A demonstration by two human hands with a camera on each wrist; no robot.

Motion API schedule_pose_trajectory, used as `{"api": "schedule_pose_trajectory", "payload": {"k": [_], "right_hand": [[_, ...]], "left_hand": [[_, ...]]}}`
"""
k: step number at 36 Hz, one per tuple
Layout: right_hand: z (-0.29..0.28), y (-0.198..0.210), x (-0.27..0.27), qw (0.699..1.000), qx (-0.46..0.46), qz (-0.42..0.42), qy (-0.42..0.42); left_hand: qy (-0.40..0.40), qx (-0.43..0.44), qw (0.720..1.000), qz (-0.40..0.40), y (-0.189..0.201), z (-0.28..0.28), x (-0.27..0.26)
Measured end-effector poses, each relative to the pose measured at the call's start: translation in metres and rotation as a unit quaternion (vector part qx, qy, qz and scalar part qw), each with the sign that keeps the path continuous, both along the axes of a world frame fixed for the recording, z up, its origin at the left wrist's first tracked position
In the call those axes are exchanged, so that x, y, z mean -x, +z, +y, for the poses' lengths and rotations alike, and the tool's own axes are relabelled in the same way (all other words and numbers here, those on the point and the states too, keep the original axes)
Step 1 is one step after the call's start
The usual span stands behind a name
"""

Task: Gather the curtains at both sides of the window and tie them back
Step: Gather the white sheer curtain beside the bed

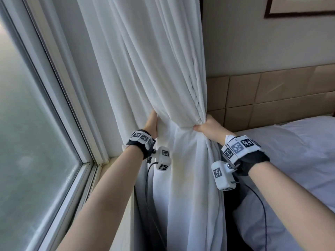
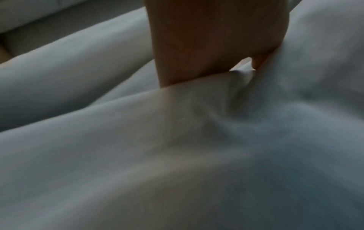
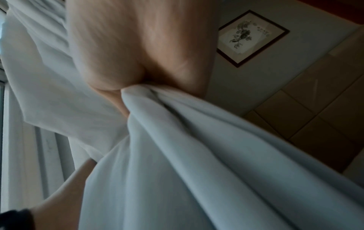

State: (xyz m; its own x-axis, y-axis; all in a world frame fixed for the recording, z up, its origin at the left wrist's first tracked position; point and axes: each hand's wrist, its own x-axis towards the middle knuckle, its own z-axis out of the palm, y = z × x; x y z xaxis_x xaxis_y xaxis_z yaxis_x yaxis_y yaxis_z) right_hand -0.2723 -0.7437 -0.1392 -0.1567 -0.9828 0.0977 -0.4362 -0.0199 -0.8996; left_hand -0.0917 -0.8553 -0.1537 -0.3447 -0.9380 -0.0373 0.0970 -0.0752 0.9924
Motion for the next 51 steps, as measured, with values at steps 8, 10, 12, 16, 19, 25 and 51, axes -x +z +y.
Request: {"api": "schedule_pose_trajectory", "payload": {"k": [8, 10, 12, 16, 19, 25, 51], "right_hand": [[-0.001, 0.002, 0.004, 1.000, 0.013, 0.000, -0.001], [-0.002, 0.001, 0.005, 1.000, 0.014, 0.001, -0.001], [-0.003, 0.001, 0.006, 1.000, 0.009, 0.003, 0.001], [-0.006, 0.000, 0.008, 1.000, 0.003, 0.002, -0.005], [-0.007, -0.001, 0.008, 1.000, 0.002, 0.008, -0.007], [-0.010, -0.004, 0.006, 0.998, 0.027, 0.059, -0.023], [-0.012, -0.005, -0.038, 0.957, 0.025, 0.277, -0.078]], "left_hand": [[-0.097, 0.025, 0.993, 0.058, 0.003, 0.020, 0.021], [-0.124, 0.029, 0.990, 0.067, 0.001, 0.023, 0.023], [-0.135, 0.036, 0.988, 0.070, 0.001, 0.026, 0.024], [-0.092, 0.061, 0.993, 0.046, 0.008, 0.029, 0.020], [0.018, 0.082, 0.996, 0.032, 0.012, 0.022, 0.016], [0.171, 0.114, 0.978, -0.021, 0.013, 0.028, 0.000], [0.154, 0.430, 0.860, -0.228, 0.005, 0.089, 0.024]]}}
